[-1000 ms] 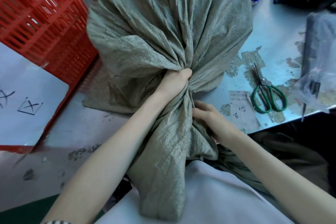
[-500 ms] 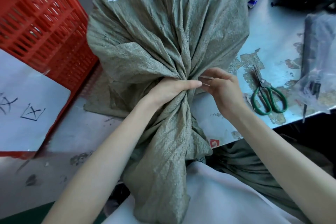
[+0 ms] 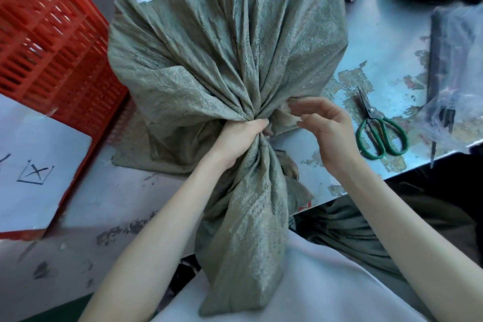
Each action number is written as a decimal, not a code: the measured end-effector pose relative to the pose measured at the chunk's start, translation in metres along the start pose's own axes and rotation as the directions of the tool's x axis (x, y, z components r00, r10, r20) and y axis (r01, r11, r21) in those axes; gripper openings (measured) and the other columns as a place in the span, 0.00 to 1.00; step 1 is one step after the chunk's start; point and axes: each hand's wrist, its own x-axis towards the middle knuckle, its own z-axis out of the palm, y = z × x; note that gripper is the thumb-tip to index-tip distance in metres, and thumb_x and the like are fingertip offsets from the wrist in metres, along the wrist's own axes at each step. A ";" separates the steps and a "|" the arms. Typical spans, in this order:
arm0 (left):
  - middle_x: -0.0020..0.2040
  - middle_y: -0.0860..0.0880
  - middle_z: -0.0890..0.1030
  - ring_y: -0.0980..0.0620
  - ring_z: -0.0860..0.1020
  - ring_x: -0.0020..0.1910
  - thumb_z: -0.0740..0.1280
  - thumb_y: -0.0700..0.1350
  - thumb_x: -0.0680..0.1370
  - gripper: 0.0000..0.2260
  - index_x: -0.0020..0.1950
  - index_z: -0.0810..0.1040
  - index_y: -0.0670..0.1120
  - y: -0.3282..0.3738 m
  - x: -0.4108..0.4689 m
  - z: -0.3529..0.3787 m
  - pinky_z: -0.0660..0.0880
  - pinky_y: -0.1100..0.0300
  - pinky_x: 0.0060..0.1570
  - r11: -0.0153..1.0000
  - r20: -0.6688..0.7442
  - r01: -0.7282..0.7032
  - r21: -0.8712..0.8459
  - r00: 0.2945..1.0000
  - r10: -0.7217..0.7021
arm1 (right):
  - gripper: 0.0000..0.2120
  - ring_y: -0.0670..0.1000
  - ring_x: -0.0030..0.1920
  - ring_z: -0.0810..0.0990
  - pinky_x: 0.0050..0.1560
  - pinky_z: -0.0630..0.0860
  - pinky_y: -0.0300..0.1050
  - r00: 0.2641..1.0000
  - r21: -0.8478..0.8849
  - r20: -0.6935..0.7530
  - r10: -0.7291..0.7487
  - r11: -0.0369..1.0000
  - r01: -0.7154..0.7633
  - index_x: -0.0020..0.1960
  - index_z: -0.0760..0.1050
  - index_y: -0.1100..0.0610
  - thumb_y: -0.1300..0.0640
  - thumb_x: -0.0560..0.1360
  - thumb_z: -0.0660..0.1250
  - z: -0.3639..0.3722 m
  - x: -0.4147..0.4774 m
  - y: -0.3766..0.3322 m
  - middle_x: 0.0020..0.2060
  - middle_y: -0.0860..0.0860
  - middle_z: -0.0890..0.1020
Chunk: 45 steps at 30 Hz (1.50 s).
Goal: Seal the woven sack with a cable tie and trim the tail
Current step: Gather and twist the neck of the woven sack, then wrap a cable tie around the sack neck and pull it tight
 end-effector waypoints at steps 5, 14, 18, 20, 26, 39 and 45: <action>0.45 0.28 0.80 0.30 0.78 0.53 0.64 0.49 0.73 0.19 0.42 0.80 0.31 -0.010 0.008 0.012 0.69 0.39 0.64 0.987 -0.092 -0.159 -0.025 0.983 0.156 | 0.13 0.49 0.39 0.80 0.43 0.75 0.39 0.954 0.028 -0.296 0.042 0.999 -0.035 0.44 0.77 0.58 0.74 0.72 0.61 -0.036 -0.007 0.018 0.38 0.51 0.83; 0.51 0.23 0.76 0.24 0.74 0.55 0.64 0.47 0.73 0.22 0.44 0.74 0.24 -0.026 0.021 0.033 0.67 0.34 0.63 0.957 -0.345 -0.292 -0.003 0.898 0.273 | 0.10 0.49 0.44 0.76 0.38 0.68 0.27 0.633 -0.323 -0.761 -0.140 0.929 -0.183 0.52 0.77 0.63 0.67 0.73 0.62 -0.122 0.004 0.037 0.45 0.55 0.79; 0.51 0.24 0.78 0.27 0.76 0.55 0.64 0.44 0.73 0.20 0.45 0.75 0.24 -0.033 0.028 0.035 0.68 0.39 0.64 0.950 -0.381 -0.311 0.039 0.874 0.302 | 0.10 0.56 0.54 0.77 0.48 0.67 0.35 0.513 -0.403 -0.839 -0.183 0.843 -0.357 0.53 0.77 0.63 0.64 0.73 0.64 -0.162 0.011 0.042 0.53 0.59 0.79; 0.51 0.24 0.78 0.27 0.76 0.56 0.65 0.43 0.74 0.19 0.45 0.76 0.24 -0.037 0.031 0.034 0.67 0.39 0.65 0.940 -0.366 -0.337 0.059 0.868 0.334 | 0.09 0.60 0.58 0.75 0.56 0.70 0.48 0.495 -0.414 -0.855 -0.154 0.778 -0.473 0.53 0.76 0.63 0.63 0.74 0.64 -0.176 0.013 0.048 0.58 0.60 0.76; 0.51 0.24 0.78 0.27 0.76 0.56 0.65 0.49 0.73 0.25 0.45 0.76 0.23 -0.044 0.037 0.032 0.67 0.38 0.64 0.922 -0.353 -0.377 0.085 0.854 0.382 | 0.11 0.61 0.58 0.73 0.57 0.69 0.50 0.466 -0.371 -0.882 -0.074 0.719 -0.588 0.58 0.71 0.64 0.66 0.76 0.59 -0.182 0.012 0.054 0.62 0.62 0.71; 0.52 0.25 0.78 0.28 0.76 0.57 0.64 0.51 0.73 0.27 0.45 0.75 0.24 -0.049 0.041 0.030 0.66 0.39 0.66 0.900 -0.333 -0.415 0.137 0.836 0.436 | 0.08 0.62 0.45 0.82 0.43 0.82 0.60 0.475 -0.273 -0.880 0.008 0.810 -0.519 0.38 0.71 0.53 0.64 0.66 0.59 -0.220 0.004 0.094 0.44 0.58 0.80; 0.51 0.25 0.79 0.28 0.76 0.56 0.64 0.52 0.72 0.27 0.44 0.76 0.24 -0.050 0.041 0.030 0.67 0.39 0.65 0.901 -0.333 -0.410 0.144 0.837 0.434 | 0.06 0.53 0.45 0.73 0.43 0.65 0.41 0.564 -0.337 -0.826 0.000 0.801 -0.495 0.47 0.77 0.60 0.63 0.73 0.62 -0.167 -0.023 0.053 0.40 0.55 0.78</action>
